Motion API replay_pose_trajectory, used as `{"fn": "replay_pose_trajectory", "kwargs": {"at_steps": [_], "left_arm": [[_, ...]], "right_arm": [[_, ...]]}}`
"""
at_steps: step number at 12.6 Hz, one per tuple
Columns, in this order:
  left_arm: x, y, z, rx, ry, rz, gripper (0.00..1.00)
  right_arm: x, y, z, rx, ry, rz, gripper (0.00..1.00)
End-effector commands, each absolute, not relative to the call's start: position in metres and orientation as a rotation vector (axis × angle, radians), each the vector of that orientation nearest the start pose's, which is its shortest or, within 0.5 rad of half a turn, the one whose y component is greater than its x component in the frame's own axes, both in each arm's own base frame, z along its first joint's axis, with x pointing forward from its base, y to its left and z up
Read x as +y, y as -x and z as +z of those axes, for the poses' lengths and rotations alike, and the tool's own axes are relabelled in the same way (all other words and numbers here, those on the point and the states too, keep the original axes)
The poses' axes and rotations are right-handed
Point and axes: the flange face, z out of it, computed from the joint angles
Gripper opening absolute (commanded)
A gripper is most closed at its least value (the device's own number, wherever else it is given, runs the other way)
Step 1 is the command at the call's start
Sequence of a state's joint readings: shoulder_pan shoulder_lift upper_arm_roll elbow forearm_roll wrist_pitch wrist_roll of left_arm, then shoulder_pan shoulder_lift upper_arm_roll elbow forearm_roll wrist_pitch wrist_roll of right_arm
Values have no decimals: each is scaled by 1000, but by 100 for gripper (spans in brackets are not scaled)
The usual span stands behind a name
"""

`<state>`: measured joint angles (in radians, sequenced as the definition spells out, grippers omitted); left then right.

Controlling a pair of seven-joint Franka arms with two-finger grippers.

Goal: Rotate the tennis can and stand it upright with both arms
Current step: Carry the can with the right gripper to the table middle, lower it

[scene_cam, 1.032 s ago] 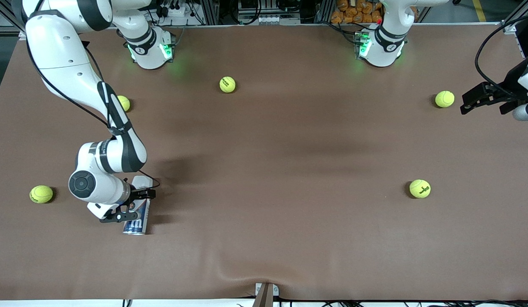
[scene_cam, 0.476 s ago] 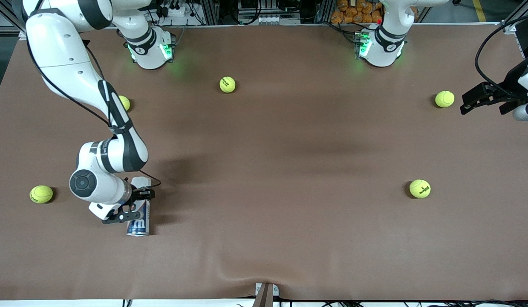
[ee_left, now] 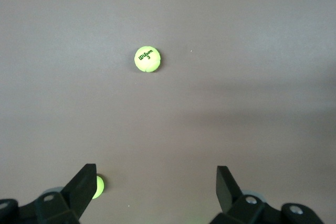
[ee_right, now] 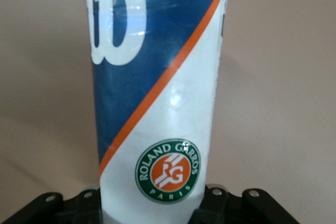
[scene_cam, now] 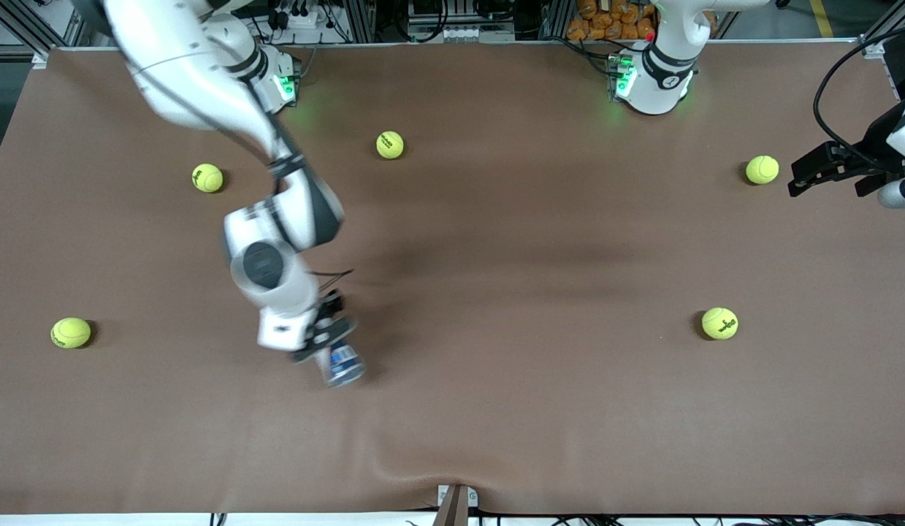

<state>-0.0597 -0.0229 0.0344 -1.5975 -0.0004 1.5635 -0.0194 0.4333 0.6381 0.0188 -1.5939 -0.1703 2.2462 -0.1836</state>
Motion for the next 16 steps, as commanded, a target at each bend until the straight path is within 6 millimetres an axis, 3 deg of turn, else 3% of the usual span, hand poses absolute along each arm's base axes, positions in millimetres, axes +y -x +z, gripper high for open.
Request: {"fn": "replay_pose_trajectory", "kwargs": {"at_steps": [1, 3, 6, 10, 12, 16], "left_arm": [[-12, -548, 627, 42, 3162, 15, 100], [-12, -549, 626, 42, 3162, 17, 100], [-12, -549, 626, 42, 3162, 17, 100], [-11, -549, 626, 39, 3163, 17, 100], [-12, -549, 625, 39, 3171, 22, 100], [-13, -549, 625, 39, 3174, 20, 100]], "right_arm": [[356, -608, 272, -1447, 3001, -126, 48], [405, -585, 266, -1802, 2875, -262, 52], [444, -559, 234, -1973, 2765, -319, 54], [461, -544, 205, -2171, 2649, -330, 62], [467, -536, 196, -2200, 2631, -314, 97], [478, -533, 213, -2197, 2625, -344, 100]]}}
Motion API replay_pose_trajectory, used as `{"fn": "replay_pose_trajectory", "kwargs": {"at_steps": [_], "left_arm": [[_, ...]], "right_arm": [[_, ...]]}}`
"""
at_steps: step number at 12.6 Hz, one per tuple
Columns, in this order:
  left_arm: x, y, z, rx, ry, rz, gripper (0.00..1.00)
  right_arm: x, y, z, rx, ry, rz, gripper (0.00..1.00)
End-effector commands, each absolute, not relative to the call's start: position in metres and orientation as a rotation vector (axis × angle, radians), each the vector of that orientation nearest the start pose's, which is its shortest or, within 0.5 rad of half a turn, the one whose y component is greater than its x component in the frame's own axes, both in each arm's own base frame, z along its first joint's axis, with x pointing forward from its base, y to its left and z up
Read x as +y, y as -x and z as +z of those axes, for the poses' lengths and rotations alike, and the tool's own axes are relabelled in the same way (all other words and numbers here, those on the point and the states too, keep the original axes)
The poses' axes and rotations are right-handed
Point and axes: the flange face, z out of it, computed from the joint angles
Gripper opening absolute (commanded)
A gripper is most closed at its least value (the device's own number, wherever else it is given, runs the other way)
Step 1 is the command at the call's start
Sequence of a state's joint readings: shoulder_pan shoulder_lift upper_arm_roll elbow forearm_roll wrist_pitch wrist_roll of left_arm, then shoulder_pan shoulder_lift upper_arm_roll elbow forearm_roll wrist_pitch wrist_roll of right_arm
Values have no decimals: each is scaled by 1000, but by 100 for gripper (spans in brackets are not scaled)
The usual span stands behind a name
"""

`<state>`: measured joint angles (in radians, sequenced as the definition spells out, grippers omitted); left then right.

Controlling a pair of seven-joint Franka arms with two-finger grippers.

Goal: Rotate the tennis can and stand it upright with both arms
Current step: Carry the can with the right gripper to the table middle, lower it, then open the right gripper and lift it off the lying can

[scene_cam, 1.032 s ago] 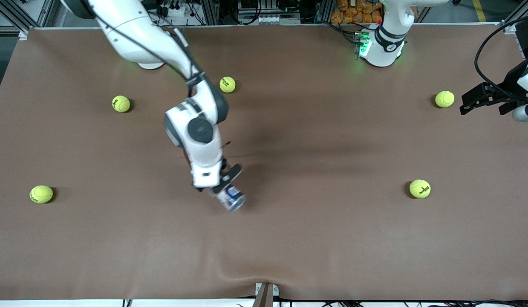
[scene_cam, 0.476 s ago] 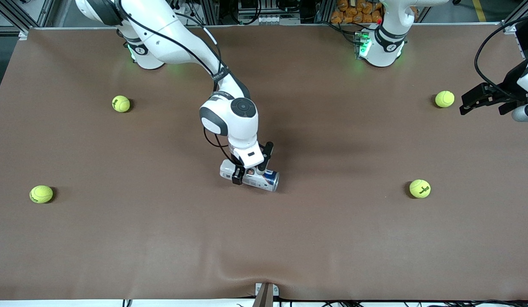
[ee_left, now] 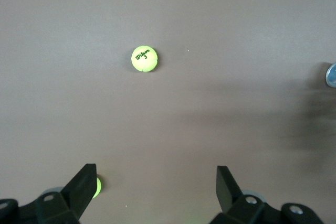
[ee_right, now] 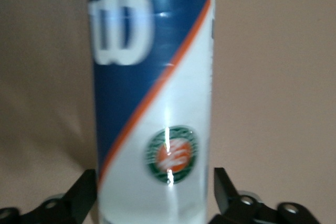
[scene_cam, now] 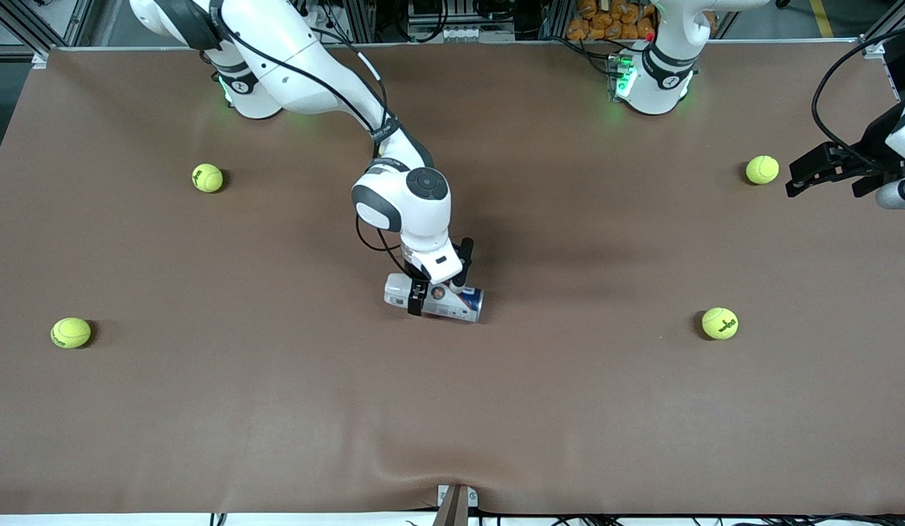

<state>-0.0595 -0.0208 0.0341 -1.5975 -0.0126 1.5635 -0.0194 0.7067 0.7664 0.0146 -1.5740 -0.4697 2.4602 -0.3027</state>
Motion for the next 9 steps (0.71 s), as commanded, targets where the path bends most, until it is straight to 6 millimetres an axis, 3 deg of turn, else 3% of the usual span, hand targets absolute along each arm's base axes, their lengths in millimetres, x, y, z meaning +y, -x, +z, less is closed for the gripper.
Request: {"fn": "replay_pose_trajectory", "kwargs": {"at_steps": [1, 5, 7, 9], "left_arm": [[-13, -549, 625, 39, 3174, 20, 100], [-13, -550, 623, 39, 3175, 25, 100], [-14, -550, 624, 39, 3181, 22, 100], [-13, -551, 622, 39, 3180, 27, 100]], "right_arm": [[480, -532, 226, -2196, 2625, -359, 100], [493, -519, 295, -2158, 2670, -346, 100], [488, -514, 334, -2059, 2722, -284, 100], [465, -520, 373, -1888, 2785, -209, 100]]}}
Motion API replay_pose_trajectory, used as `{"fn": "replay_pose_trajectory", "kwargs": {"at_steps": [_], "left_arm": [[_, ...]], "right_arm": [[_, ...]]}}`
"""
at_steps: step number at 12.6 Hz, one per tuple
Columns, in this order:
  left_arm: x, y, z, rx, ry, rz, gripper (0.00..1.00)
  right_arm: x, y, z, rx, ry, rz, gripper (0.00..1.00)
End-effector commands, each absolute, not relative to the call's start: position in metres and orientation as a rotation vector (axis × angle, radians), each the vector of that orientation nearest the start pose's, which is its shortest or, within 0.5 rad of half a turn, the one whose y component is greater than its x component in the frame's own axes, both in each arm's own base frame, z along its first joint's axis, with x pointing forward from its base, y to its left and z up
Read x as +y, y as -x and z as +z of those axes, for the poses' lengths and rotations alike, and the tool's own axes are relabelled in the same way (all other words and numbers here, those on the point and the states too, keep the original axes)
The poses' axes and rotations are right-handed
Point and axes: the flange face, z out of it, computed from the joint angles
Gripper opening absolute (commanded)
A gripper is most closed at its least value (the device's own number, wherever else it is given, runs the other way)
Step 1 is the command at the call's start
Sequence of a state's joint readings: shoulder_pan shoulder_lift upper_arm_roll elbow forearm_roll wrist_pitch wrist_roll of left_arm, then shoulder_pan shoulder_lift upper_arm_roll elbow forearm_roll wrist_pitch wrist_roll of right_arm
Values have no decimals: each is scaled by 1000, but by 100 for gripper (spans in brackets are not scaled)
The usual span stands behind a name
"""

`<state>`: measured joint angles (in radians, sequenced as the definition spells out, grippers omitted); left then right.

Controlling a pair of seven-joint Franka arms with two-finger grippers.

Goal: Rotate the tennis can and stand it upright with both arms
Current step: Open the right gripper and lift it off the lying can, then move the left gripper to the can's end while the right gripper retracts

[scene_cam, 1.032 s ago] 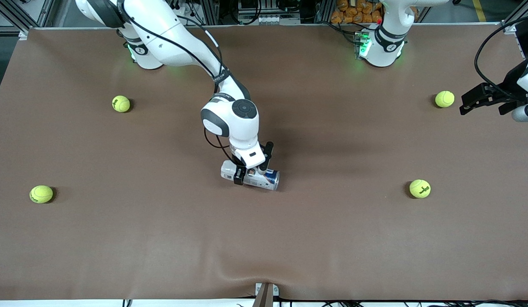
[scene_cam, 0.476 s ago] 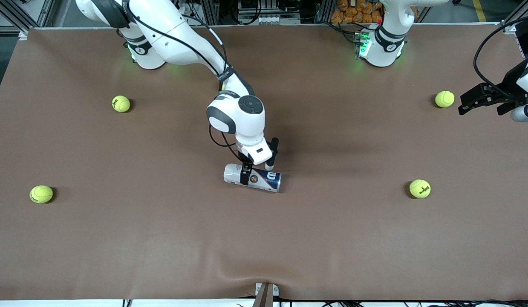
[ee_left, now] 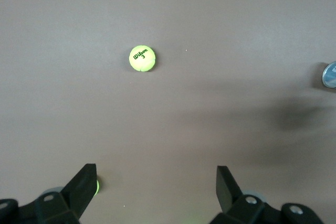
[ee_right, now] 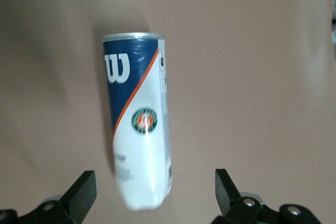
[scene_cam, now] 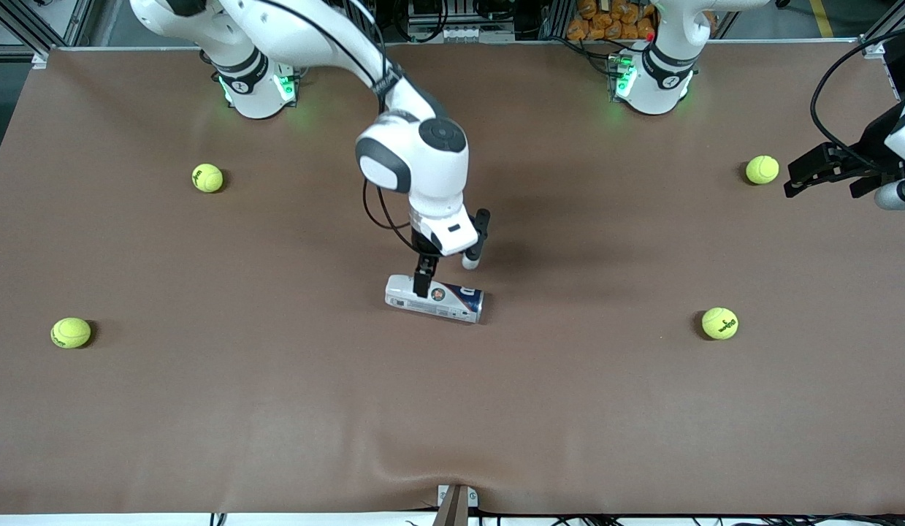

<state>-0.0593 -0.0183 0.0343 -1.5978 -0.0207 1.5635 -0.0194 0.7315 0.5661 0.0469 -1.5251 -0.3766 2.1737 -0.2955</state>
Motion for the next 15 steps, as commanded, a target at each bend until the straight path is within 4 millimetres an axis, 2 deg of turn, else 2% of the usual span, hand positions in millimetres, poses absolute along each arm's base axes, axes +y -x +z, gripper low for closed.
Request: {"fn": "replay_pose_trajectory", "kwargs": {"at_steps": [1, 3, 7, 9, 12, 14, 15], "left_arm": [[-15, -553, 619, 39, 3182, 37, 100], [-22, -561, 604, 43, 3232, 78, 100], [-43, -580, 567, 22, 3416, 197, 100], [-58, -594, 534, 39, 3542, 312, 100], [-85, -620, 465, 67, 3761, 517, 100], [-90, -635, 428, 162, 3835, 494, 100], [-100, -640, 408, 236, 3875, 489, 100]], "right_arm": [[447, -528, 389, -1842, 2829, -176, 100], [405, -547, 411, -1720, 2909, -101, 100], [304, -580, 442, -1417, 3041, 102, 100], [256, -591, 456, -1272, 3085, 171, 100], [190, -599, 476, -1038, 3146, 257, 100], [153, -599, 488, -837, 3162, 294, 100], [138, -598, 494, -760, 3180, 302, 100]]}}
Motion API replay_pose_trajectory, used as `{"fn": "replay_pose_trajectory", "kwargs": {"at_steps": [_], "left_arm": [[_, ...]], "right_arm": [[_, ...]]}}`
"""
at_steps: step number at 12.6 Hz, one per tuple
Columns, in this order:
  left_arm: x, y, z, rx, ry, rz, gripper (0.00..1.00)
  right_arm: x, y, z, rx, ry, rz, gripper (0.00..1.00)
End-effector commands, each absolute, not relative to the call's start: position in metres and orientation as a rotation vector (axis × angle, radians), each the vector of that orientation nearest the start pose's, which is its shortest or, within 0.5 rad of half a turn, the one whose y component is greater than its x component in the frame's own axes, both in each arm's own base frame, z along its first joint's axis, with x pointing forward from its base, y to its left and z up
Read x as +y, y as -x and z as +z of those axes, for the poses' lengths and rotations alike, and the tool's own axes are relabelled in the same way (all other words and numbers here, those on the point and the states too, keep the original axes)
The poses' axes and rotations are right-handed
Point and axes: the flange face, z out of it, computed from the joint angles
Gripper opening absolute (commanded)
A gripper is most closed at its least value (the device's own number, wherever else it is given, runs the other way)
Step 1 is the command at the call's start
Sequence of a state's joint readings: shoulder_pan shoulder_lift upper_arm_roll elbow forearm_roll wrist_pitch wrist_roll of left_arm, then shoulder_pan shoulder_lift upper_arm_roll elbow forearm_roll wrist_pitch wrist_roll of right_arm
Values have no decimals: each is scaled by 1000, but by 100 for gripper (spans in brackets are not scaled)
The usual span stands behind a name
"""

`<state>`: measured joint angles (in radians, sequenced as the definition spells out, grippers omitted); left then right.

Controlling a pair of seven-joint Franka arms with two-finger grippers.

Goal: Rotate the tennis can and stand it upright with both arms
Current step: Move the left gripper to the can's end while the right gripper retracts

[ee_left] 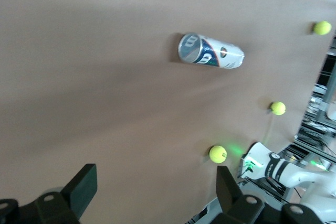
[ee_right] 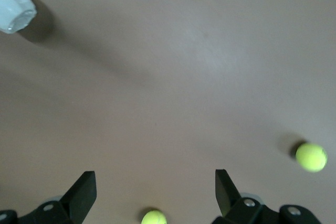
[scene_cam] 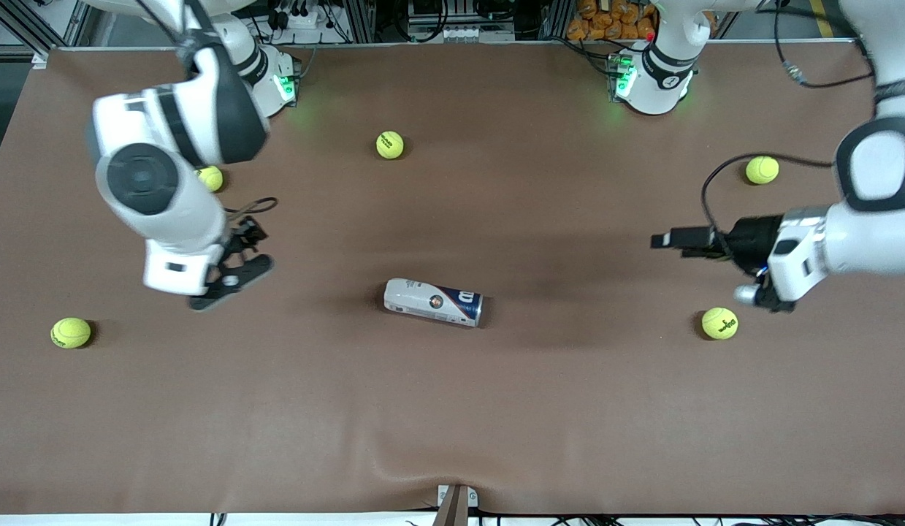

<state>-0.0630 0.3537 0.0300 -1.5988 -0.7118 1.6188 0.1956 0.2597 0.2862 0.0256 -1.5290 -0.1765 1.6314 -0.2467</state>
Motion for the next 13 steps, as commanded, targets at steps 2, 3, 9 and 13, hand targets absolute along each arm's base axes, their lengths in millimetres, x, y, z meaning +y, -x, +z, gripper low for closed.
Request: {"fn": "replay_pose_trajectory", "kwargs": {"at_steps": [2, 3, 9, 13], "left_arm": [[-121, -647, 371, -159, -2250, -298, 100], [-131, -651, 361, -170, -2217, -274, 100], [-186, -654, 265, -244, -2068, -202, 100], [-243, -644, 217, -219, -2023, -156, 100]], "right_arm": [[112, -596, 505, -583, 3217, 312, 100], [102, -592, 506, -538, 3208, 335, 100], [29, -585, 493, -248, 3090, 347, 100], [21, -573, 497, -24, 3112, 339, 100]]}}
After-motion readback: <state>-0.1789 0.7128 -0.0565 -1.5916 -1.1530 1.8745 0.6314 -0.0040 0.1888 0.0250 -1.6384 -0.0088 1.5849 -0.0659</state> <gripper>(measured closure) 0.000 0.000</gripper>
